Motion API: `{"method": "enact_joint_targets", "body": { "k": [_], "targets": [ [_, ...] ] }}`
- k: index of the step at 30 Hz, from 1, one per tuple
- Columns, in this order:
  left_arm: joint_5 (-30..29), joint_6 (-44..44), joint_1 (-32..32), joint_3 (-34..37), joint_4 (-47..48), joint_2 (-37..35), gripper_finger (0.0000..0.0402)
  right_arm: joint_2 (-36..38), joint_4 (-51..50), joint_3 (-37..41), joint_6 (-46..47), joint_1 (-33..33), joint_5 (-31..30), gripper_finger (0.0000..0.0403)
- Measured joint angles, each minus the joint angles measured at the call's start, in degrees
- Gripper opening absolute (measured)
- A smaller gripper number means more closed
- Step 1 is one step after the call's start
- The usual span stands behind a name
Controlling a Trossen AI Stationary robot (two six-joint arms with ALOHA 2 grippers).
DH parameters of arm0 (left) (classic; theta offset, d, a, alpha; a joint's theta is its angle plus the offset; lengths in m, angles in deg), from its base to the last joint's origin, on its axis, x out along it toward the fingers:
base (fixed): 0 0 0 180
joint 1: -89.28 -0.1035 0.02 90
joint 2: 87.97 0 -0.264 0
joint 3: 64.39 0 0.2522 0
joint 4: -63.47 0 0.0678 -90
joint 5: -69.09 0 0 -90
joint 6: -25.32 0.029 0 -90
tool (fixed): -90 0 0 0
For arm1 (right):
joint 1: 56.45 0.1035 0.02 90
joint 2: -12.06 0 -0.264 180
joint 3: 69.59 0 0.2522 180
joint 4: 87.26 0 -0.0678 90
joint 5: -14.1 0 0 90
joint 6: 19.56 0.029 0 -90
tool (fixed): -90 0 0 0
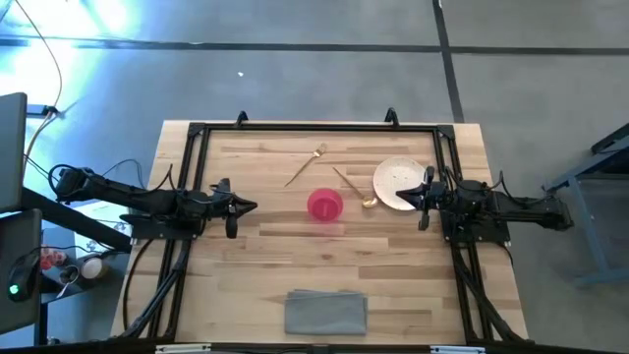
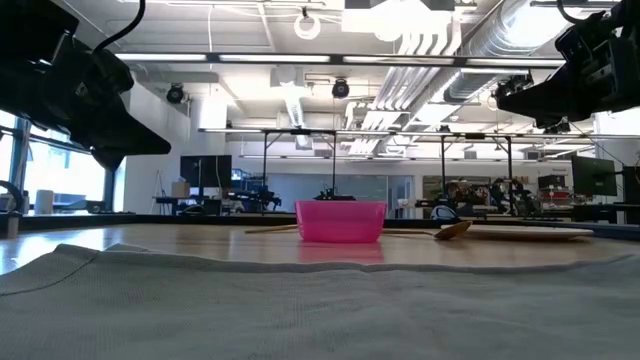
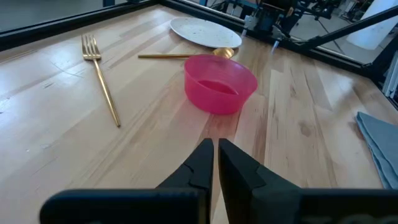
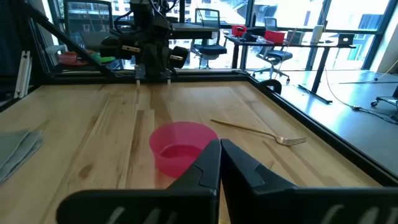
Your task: Set table place
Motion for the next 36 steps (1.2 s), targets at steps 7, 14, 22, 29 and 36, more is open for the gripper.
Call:
{"method": "enact_joint_targets", "body": {
  "k": [7, 14, 22, 29, 36],
  "targets": [
    [-0.02, 0.0, -0.01, 0.0, 0.0, 0.01, 0.0014, 0.01, -0.01, 0.02, -0.03, 0.01, 0.01, 0.0],
    [-0.01, 0.0, -0.01, 0.0, 0.0, 0.01, 0.0014, 0.0, -0.02, 0.02, -0.01, 0.01, 0.0, 0.0],
    [0.97, -6.21, -0.01, 0.0, -0.82, 0.02, 0.0014, 0.0, -0.01, 0.02, 0.0, 0.0, 0.0, 0.0],
    [-0.48, -17.72, 0.0, 0.0, -0.46, 0.13, 0.0014, 0.0, -0.02, 0.02, -0.04, 0.0, 0.02, 0.0],
    [-3.13, -22.13, -0.06, 0.0, -4.79, 0.11, 0.0014, 0.0, 0.0, 0.02, 0.0, 0.02, 0.0, 0.0]
  ]
}}
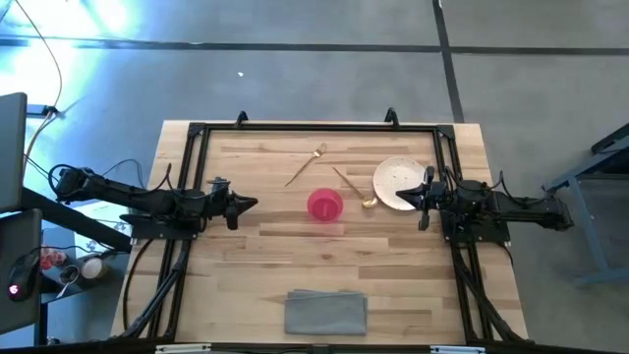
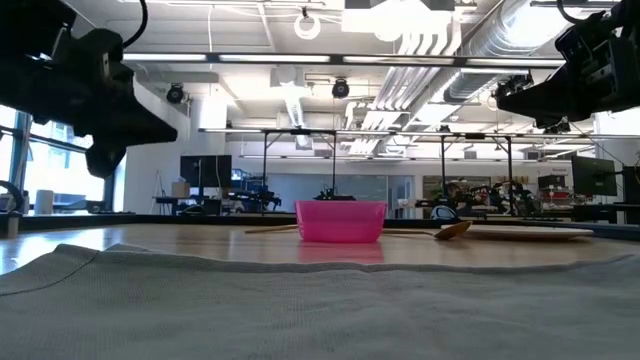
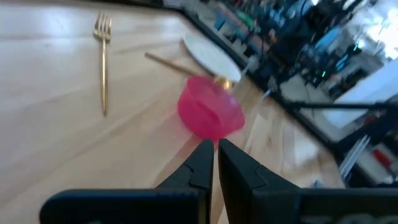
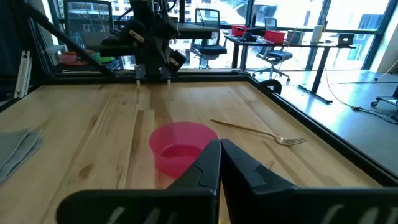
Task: Set table place
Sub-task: Move the white plate to the middle
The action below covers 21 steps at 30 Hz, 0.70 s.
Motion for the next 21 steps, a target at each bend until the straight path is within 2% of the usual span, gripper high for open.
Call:
{"method": "enact_joint_targets", "body": {
  "k": [2, 5, 10, 12, 14, 21],
  "targets": [
    [-0.06, -1.04, 0.0, 0.0, -2.19, 0.02, 0.0014, 0.0, 0.0, 0.0, -0.49, 0.0, -0.1, 0.0],
    [-0.97, -2.09, 0.0, -0.02, -5.0, 0.02, 0.0014, 0.01, 0.32, -0.02, -6.98, -0.07, -4.09, 0.0],
    [-7.44, -1.96, 0.02, -2.32, -7.18, 0.02, 0.0014, 0.01, 0.5, -0.02, -16.85, -0.11, -6.03, 0.0],
    [-10.5, 0.12, 0.01, -4.27, -7.04, 0.56, 0.0014, 0.0, 0.99, -0.02, -17.27, -0.11, -6.41, 0.0],
    [-13.29, 2.98, 0.0, -6.29, -6.96, 1.58, 0.0014, 0.0, 2.58, 0.0, -13.97, -0.11, -6.32, 0.0],
    [-21.76, 7.02, 0.0, -11.26, -6.71, 7.17, 0.0014, 0.02, 8.16, 0.0, 13.79, 0.0, -4.76, 0.0]
  ]
}}
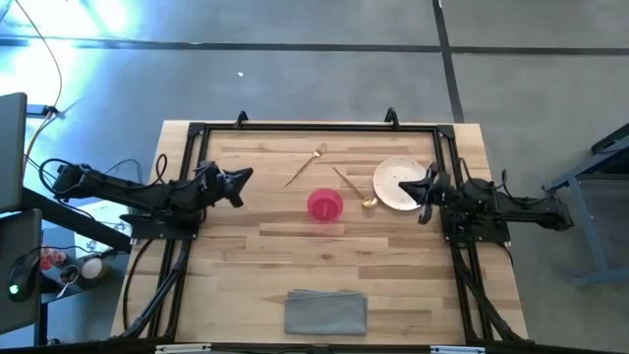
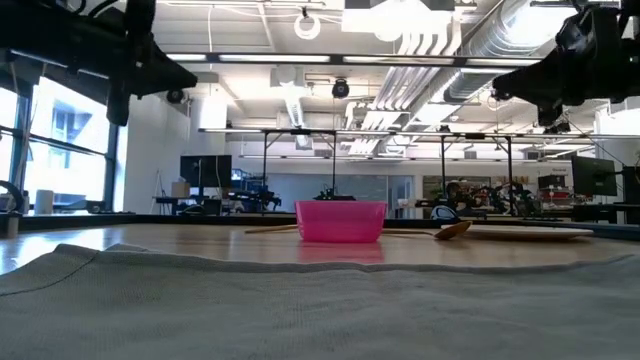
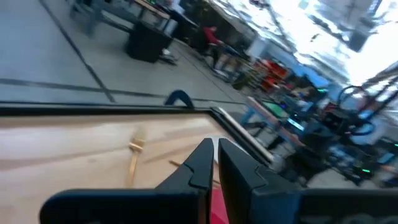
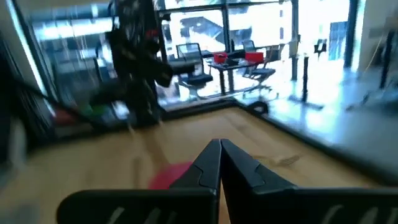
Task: Set table place
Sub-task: Move the white plate to the middle
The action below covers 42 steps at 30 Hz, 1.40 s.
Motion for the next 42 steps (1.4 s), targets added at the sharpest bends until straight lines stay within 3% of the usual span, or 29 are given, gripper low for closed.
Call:
{"method": "enact_joint_targets", "body": {
  "k": [7, 14, 18, 22, 28, 32, 37, 42],
  "targets": [
    [0.37, -1.44, 0.0, -2.29, 0.0, 5.72, 0.0014, 0.0, 0.58, 0.0, 23.9, 0.0, 0.08, 0.0],
    [0.97, -3.33, 0.02, -3.89, -0.04, 11.07, 0.0014, 0.02, -0.14, -2.38, 26.61, -0.16, -10.26, 0.0],
    [1.37, -3.49, 0.02, -5.35, -0.04, 13.48, 0.0014, -3.51, -24.64, -13.53, 33.66, -1.69, -13.33, 0.0],
    [2.43, -3.51, 0.01, -6.13, -0.11, 14.67, 0.0014, -14.3, -48.39, -26.98, 37.98, -4.34, -13.21, 0.0],
    [4.82, -3.51, 0.02, -6.2, -0.04, 14.78, 0.0014, -34.88, -62.46, -42.94, 29.69, -10.28, -8.6, 0.0013],
    [6.84, -3.44, 0.0, -6.2, 0.0, 14.78, 0.0014, -46.58, -66.26, -49.22, 20.55, -17.94, -2.62, 0.0053],
    [10.23, -2.81, 0.0, -6.2, 0.22, 14.78, 0.0014, -58.03, -64.13, -50.31, 7.49, -30.65, 6.92, 0.0121],
    [12.93, -2.85, 0.04, -6.2, 0.9, 14.78, 0.0014, -65.01, -59.72, -47.78, -2.86, -43.84, 14.28, 0.0168]
  ]
}}
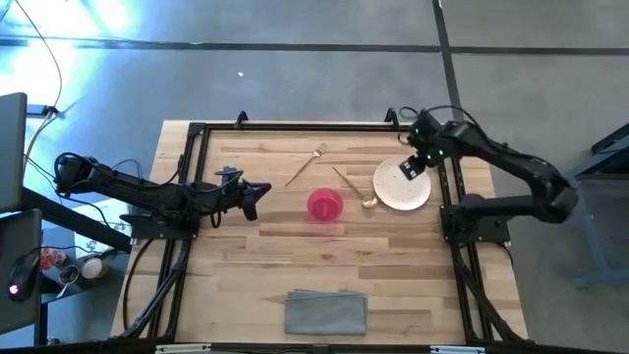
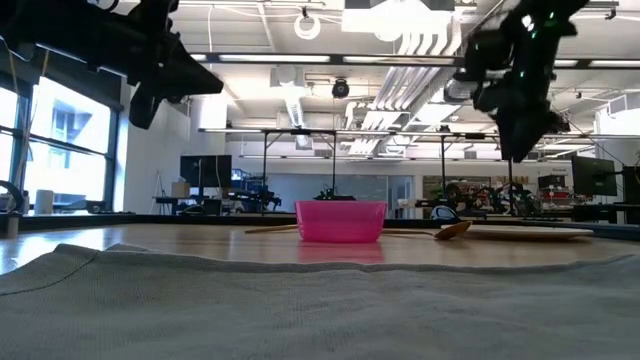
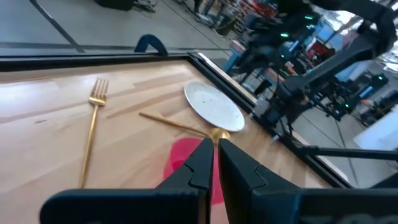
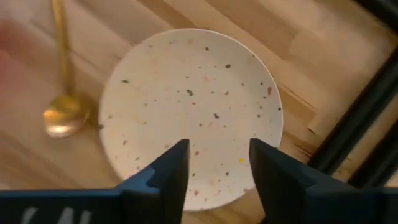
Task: Set table place
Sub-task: Move the white plate to the middle
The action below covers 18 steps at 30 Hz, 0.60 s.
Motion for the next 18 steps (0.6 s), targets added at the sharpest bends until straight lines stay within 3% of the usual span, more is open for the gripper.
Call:
{"method": "enact_joint_targets", "body": {
  "k": [4, 6, 9, 13, 18],
  "targets": [
    [0.94, -0.02, 0.0, 0.0, 0.0, 0.0, 0.0014, -2.9, 7.06, 2.53, -4.67, -10.18, 9.32, 0.018],
    [1.06, -0.02, 0.0, 0.0, 0.02, 0.0, 0.0014, -4.67, 9.88, 3.31, -6.15, -13.9, 11.22, 0.0181],
    [1.03, -0.02, 0.0, 0.0, 0.02, 0.0, 0.0014, -8.47, 10.66, 3.74, -8.16, -17.25, 10.94, 0.0181],
    [0.9, -0.04, -0.02, 0.0, 0.06, 0.0, 0.0014, -13.13, 11.24, 3.58, -8.51, -16.88, 11.15, 0.0181],
    [0.29, -0.02, -0.02, 0.0, 0.04, 0.0, 0.0014, -17.73, 12.0, 2.38, -5.65, -13.99, 4.92, 0.0181]
  ]
}}
